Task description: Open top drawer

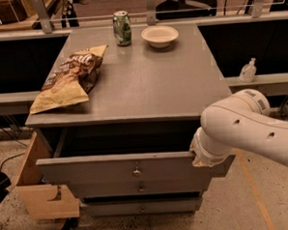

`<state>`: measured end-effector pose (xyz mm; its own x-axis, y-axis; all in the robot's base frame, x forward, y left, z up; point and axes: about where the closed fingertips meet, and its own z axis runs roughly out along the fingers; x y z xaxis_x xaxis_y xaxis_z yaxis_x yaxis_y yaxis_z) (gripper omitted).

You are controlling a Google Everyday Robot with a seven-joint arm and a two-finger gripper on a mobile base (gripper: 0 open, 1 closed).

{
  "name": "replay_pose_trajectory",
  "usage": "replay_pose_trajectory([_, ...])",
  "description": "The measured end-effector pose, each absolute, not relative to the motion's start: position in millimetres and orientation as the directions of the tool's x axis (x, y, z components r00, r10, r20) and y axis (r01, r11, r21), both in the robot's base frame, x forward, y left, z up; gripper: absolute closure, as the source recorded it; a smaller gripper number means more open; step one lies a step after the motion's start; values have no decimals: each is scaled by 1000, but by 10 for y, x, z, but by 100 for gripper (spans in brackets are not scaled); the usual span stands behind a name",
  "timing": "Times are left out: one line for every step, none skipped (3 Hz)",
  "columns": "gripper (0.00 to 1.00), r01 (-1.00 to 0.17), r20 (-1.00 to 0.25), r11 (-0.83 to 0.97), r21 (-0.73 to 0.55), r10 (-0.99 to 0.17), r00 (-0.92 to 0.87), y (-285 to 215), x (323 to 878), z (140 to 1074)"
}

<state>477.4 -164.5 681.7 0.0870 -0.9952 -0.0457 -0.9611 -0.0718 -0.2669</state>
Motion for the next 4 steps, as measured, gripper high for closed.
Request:
replay_pose_trajectory([100,-965,-52,-84,-249,-994,100,-1633,4585,6849])
replay_pose_trajectory([100,-965,-52,-84,-249,-994,100,-1633,4587,6849])
replay_pose_trajectory([100,-982,-81,-118,-149,-988,131,-1559,4230,6775])
replay_pose_trajectory([100,-985,-92,-131,-115,-986,142,-1532,4104,6766])
